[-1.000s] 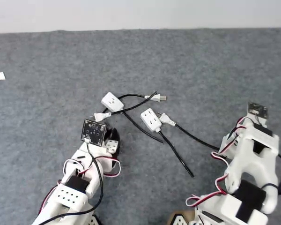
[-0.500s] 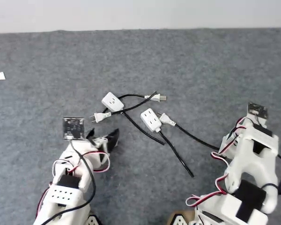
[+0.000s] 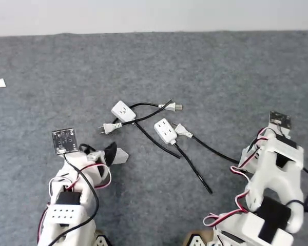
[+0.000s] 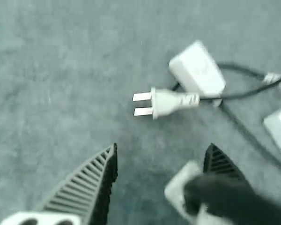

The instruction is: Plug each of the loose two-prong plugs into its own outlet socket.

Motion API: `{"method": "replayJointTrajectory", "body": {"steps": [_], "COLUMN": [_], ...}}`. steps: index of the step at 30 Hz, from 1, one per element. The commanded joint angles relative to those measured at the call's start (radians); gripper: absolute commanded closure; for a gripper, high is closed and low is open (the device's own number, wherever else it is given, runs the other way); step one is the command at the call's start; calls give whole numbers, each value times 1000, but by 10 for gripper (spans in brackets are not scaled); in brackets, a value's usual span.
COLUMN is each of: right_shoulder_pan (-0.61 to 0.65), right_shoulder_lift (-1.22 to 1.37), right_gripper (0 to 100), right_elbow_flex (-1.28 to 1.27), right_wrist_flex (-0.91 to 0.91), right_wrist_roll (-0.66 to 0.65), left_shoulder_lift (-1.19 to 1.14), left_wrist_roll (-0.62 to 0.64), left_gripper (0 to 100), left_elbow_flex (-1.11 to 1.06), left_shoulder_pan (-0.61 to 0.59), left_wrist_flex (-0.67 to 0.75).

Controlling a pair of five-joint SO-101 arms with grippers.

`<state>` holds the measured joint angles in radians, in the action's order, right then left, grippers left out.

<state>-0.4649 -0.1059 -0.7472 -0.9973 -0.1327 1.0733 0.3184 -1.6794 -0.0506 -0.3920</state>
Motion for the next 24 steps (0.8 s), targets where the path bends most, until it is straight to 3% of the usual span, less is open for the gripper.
{"method": "replayJointTrajectory", "body": {"steps": [1,8,13,20,24], "right_shoulder_pan": [10,10,10,10,10], "right_shoulder_lift": [-16,-16,-16,-16,-16], "right_gripper": [790,790,790,790,790], "right_elbow_flex": [5,5,5,5,5], "right_wrist_flex": [18,18,18,18,18], "right_wrist_roll": [-17,-17,-17,-17,-17], "left_shoulder_lift": [97,466,634,499,299], "left_wrist_roll": [8,8,-66,-137,-132], "left_gripper": [720,720,720,720,720], "left_elbow_flex": [94,346,526,578,773], "left_shoulder_pan": [46,84,80,-106,-161], "left_wrist_flex": [-213,-689,-898,-856,-864]}}
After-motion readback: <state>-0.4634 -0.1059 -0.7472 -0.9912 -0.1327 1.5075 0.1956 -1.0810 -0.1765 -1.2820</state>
